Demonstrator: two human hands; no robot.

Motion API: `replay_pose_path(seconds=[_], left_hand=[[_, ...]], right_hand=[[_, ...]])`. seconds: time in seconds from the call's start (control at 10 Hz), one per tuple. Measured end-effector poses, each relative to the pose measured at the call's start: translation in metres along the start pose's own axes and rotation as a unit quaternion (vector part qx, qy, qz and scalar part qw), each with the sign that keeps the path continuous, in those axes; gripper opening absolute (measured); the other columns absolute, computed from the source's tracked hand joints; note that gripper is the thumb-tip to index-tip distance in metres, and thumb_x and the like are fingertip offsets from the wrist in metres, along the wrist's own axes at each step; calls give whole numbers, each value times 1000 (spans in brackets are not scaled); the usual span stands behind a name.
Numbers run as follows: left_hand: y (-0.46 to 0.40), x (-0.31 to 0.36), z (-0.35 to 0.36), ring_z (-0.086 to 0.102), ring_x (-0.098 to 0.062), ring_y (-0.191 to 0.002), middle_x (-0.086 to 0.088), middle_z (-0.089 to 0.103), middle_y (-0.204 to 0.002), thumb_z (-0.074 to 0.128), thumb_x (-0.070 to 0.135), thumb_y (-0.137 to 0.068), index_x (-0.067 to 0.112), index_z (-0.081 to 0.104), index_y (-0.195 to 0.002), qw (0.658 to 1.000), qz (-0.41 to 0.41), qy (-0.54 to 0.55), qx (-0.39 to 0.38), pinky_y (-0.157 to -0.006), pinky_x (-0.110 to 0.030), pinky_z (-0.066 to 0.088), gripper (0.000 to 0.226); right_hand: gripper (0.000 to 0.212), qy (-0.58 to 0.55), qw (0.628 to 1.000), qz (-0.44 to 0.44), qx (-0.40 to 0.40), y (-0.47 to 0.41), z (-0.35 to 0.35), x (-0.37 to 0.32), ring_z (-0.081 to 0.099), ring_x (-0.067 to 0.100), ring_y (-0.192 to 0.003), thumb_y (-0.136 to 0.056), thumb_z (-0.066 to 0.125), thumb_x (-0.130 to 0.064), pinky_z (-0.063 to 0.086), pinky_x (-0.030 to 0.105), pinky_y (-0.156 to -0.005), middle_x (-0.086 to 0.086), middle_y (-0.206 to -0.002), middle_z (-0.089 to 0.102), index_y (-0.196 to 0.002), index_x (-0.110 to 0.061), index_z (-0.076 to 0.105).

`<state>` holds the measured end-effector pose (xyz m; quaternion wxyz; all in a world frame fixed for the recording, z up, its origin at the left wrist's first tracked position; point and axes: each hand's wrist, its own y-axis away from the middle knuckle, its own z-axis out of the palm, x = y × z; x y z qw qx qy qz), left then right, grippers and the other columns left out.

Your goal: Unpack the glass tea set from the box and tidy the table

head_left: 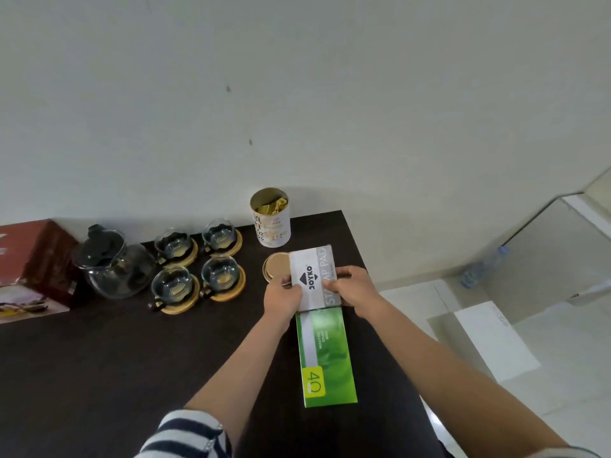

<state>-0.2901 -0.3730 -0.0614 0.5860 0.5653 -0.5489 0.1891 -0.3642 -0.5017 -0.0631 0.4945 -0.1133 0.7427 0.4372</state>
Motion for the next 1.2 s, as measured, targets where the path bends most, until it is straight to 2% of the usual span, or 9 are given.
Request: replay_pose_path(seconds=[0.4, 0.5, 0.6, 0.7, 0.8, 0.9, 1.0, 1.1, 1.2], left_hand=[[-123, 57, 84, 60, -23, -86, -7, 65, -95, 55, 10, -82, 13, 56, -95, 997, -13, -68, 39, -80, -34, 50, 14], [-139, 54, 92, 63, -25, -89, -10, 67, -98, 56, 15, -83, 4, 60, -113, 992, 4, -114, 51, -76, -30, 47, 32], [-147, 53, 95, 62, -28, -98, -14, 65, -109, 57, 19, -84, 4, 58, -116, 987, 24, -149, 54, -83, -32, 48, 35], [-151, 52, 96, 60, -25, -99, -10, 64, -109, 57, 20, -85, 4, 60, -114, 982, 42, -168, 69, -84, -31, 47, 33], [-147, 56, 96, 56, -18, -82, -2, 60, -86, 56, 13, -85, 9, 64, -94, 985, 39, -151, 71, -70, -26, 40, 13], [-146, 60, 97, 59, -24, -77, -3, 61, -76, 55, 12, -82, 13, 61, -77, 989, 19, -133, 63, -61, -25, 38, 8], [-140, 70, 96, 56, -27, -67, -21, 65, -84, 53, 11, -82, 3, 64, -85, 992, -15, -108, 56, -46, -25, 31, 14], [-125, 79, 92, 36, -14, -53, -14, 51, -67, 50, 11, -86, 1, 61, -88, 997, -11, -67, 43, -45, -25, 24, 15], [-105, 77, 83, 41, -19, -60, -4, 43, -65, 48, 14, -88, 6, 45, -73, 997, 0, -69, 33, -52, -29, 30, 17]], right_hand=[[16, 133, 989, -54, 21, -139, -36, -61, 69, 22, -81, -77, 75, -7, 57, 38, -81, 11, -94, 72, -91, -10, 69], [21, 164, 984, -70, 24, -158, -35, -60, 67, 18, -79, -77, 75, -12, 56, 32, -77, 7, -92, 72, -98, -9, 69], [24, 178, 979, -92, 30, -168, -32, -60, 67, 19, -81, -78, 73, -10, 56, 34, -80, 7, -93, 72, -101, -9, 69], [25, 171, 979, -105, 34, -172, -30, -57, 69, 22, -84, -78, 71, -10, 56, 39, -82, 6, -94, 72, -103, -9, 70], [21, 169, 979, -103, 41, -171, -28, -55, 68, 22, -82, -80, 70, -11, 56, 34, -77, 5, -90, 70, -101, -6, 70], [14, 185, 974, -110, 65, -169, -23, -55, 68, 29, -77, -78, 67, -10, 53, 34, -65, 14, -84, 73, -87, -1, 72], [15, 182, 975, -106, 74, -166, -18, -56, 66, 31, -74, -78, 64, -9, 45, 28, -55, 18, -84, 71, -86, 3, 69], [21, 178, 974, -115, 82, -157, -16, -55, 59, 24, -75, -84, 60, -13, 38, 25, -55, 15, -95, 69, -97, 2, 65], [20, 145, 975, -136, 103, -143, -18, -46, 62, 26, -85, -86, 56, -15, 40, 25, -62, 12, -97, 68, -101, -3, 63]])
